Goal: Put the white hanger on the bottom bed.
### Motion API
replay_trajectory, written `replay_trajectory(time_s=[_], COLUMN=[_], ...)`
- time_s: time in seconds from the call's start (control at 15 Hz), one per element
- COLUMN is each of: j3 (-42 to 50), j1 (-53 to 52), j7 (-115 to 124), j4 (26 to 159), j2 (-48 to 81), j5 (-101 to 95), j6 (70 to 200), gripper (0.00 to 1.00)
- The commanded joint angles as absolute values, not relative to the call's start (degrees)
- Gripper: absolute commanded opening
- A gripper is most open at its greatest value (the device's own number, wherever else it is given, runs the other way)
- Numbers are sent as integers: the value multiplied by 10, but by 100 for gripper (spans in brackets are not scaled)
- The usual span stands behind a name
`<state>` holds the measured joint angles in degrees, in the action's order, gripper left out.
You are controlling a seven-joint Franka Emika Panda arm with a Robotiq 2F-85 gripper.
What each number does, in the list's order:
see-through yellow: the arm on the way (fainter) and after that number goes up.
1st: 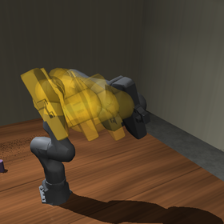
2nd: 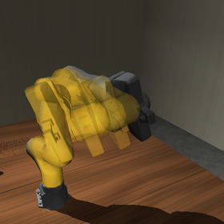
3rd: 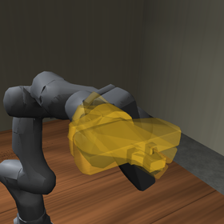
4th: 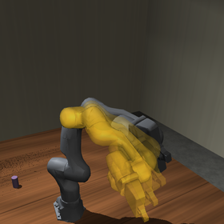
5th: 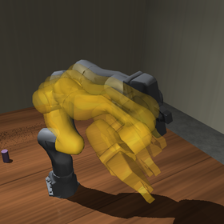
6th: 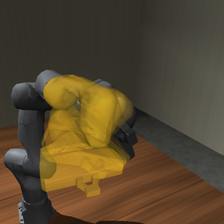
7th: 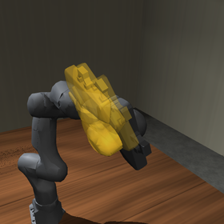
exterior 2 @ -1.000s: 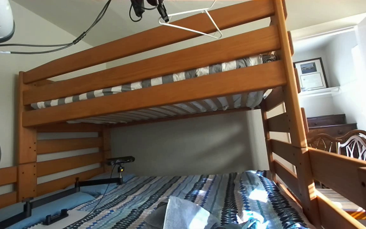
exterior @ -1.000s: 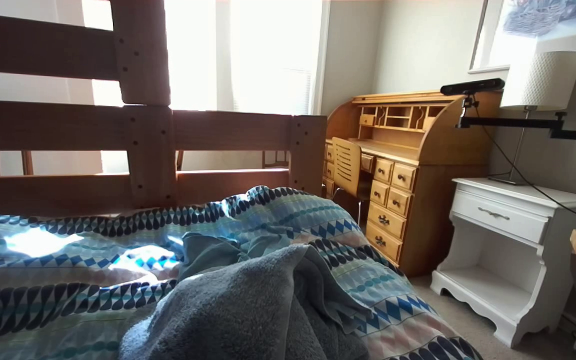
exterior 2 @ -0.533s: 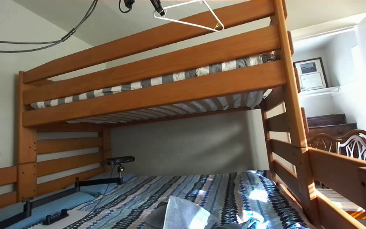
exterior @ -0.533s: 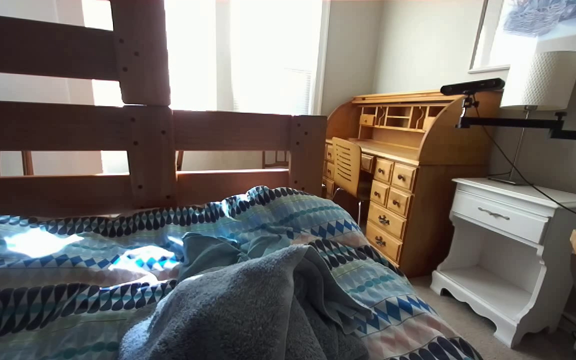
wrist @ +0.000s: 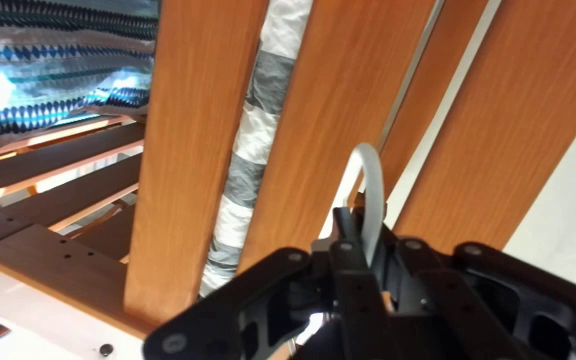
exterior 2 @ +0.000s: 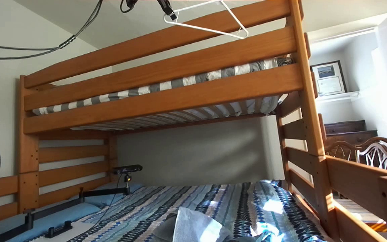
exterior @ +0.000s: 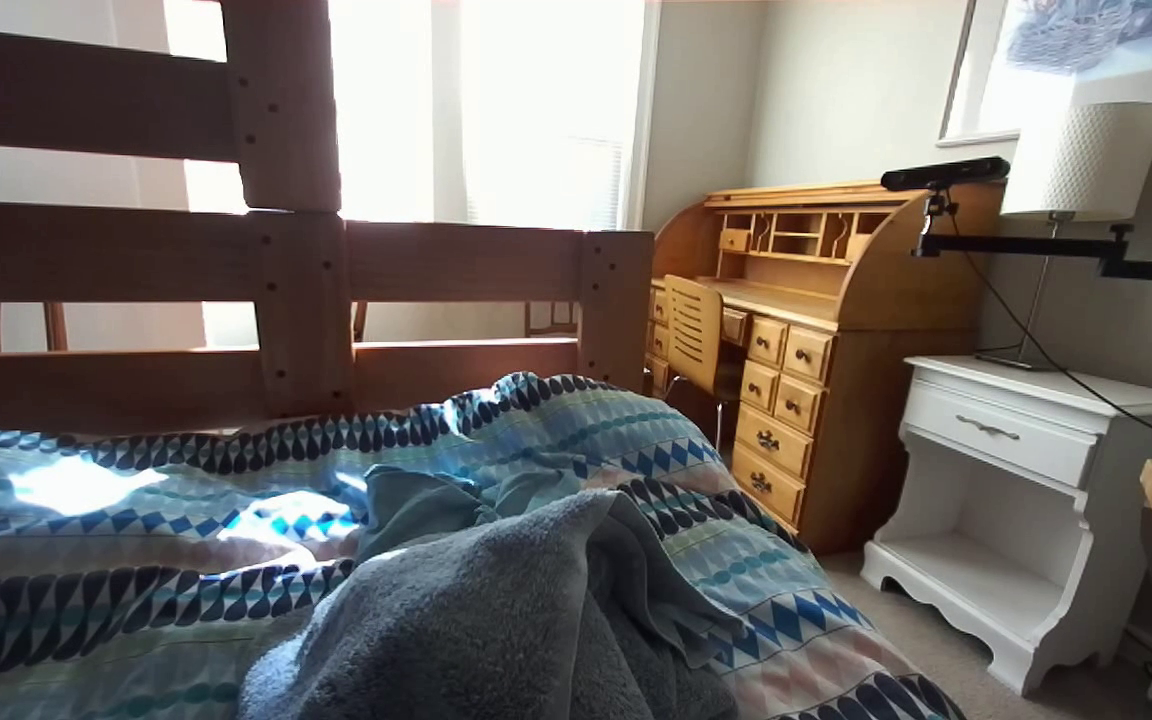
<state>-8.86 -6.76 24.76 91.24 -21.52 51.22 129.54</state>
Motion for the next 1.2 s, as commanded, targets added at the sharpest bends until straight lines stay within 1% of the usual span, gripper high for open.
replay_trajectory(time_s=[0.0,0.53,1.13], j3=[-82,-71,-54], j1=[-57,-46,-75], j7=[269,265,142], j4=[973,1041,1133], j2=[-253,-274,-274], j5=[488,465,524], j6=[1266,1207,1186], gripper=[2,2,2])
